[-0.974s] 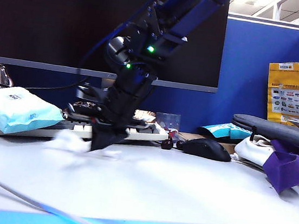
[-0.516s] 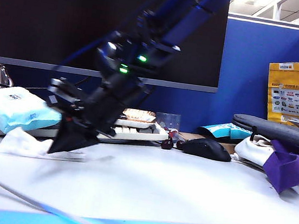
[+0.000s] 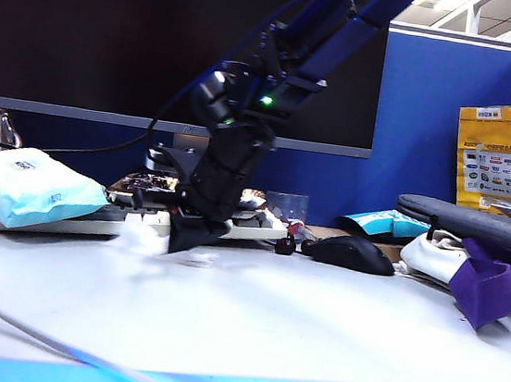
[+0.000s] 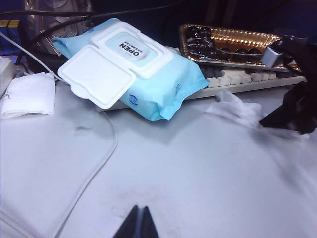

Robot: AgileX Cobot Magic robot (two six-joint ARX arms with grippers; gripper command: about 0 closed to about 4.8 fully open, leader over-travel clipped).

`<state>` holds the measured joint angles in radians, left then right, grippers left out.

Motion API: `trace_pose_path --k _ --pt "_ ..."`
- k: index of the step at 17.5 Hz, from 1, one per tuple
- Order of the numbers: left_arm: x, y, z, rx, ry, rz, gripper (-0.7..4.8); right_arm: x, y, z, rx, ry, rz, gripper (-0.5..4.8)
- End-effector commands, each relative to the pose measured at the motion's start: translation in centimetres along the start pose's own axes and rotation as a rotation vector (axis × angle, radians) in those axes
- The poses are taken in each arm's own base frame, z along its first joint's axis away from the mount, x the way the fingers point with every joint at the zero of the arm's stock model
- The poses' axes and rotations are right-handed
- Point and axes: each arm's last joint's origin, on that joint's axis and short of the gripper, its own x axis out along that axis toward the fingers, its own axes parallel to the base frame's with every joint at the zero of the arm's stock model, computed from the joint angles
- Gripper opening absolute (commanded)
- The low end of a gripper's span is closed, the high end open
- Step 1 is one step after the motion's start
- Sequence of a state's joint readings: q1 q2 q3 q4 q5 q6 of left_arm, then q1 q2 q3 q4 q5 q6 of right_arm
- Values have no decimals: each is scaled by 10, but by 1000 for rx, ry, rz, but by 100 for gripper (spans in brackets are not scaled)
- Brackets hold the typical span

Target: Use the wet wipes on the table to wipe the cherry juice off the table, then put the wipes back on the table.

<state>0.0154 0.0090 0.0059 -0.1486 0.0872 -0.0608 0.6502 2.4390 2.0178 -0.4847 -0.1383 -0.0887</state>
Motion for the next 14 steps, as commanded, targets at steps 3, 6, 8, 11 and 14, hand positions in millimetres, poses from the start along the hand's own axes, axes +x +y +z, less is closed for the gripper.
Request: trace_pose_path --k 3,6,8,11,14 --pt "0 0 -1 0 11 -3 -4 6 54 -15 -125 154 368 -1" --pt "0 0 -1 0 11 -2 -3 9 40 -19 -143 232 -68 -1" --pt "0 0 -1 0 11 -3 -4 6 12 -23 -49 264 -213 -1" --pt "0 0 -1 0 11 -3 -4 -10 -63 -41 186 354 -367 -1" --pt "0 0 -1 0 11 -3 -4 -18 -83 -53 224 433 -223 -1"
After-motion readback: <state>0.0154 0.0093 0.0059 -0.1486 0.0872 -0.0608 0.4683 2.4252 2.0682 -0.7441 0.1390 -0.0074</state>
